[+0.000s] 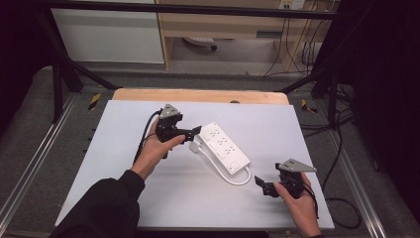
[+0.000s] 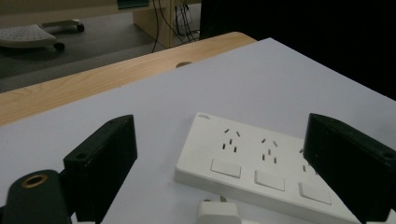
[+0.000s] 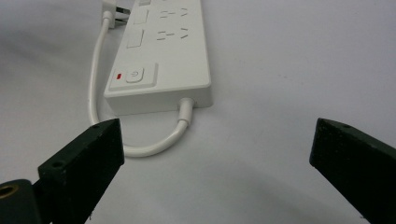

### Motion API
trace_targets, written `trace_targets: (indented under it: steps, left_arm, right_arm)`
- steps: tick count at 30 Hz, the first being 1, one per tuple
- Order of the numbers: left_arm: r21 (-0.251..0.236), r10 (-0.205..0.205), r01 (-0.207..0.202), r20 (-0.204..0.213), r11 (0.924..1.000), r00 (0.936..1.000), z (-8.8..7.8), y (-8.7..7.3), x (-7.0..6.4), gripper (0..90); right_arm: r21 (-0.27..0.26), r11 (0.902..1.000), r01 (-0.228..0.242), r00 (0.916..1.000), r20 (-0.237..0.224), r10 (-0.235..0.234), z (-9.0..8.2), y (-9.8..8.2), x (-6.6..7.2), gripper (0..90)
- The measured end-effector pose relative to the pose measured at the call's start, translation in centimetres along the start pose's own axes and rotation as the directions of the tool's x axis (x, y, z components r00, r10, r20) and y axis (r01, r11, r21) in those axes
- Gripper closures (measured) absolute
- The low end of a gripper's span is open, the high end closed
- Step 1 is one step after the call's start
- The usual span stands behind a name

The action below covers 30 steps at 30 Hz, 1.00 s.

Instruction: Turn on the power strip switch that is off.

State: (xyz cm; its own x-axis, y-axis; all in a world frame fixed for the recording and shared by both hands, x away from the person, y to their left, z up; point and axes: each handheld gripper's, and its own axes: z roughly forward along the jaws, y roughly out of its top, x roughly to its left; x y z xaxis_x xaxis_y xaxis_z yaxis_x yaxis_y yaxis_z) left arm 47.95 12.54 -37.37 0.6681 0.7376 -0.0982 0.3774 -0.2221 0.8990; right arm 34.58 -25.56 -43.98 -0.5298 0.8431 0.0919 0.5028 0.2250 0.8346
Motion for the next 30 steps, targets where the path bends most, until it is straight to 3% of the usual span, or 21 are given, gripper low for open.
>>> trace_targets:
  steps: [16, 23, 30]
  left_arm:
    - [0.038, 0.014, -0.015, 0.011, 0.9992, 0.9998, 1.7, -0.3, -0.7, 15.9]
    - [0.040, 0.002, -0.003, 0.009, 0.9992, 1.0000, 2.2, -0.5, -0.8, 23.0]
    - [0.049, -0.010, 0.009, 0.005, 0.9988, 0.9999, 2.6, -0.6, -0.9, 22.6]
  right_arm:
    - [0.000, 1.0000, 0.004, 1.0000, 0.004, -0.004, -0.2, 0.0, 0.1, 3.4]
    - [0.003, 1.0000, 0.002, 1.0000, -0.002, -0.002, -0.1, -0.1, 0.0, 3.4]
    - [0.004, 1.0000, 0.001, 1.0000, -0.002, -0.001, -0.2, -0.1, 0.0, 3.4]
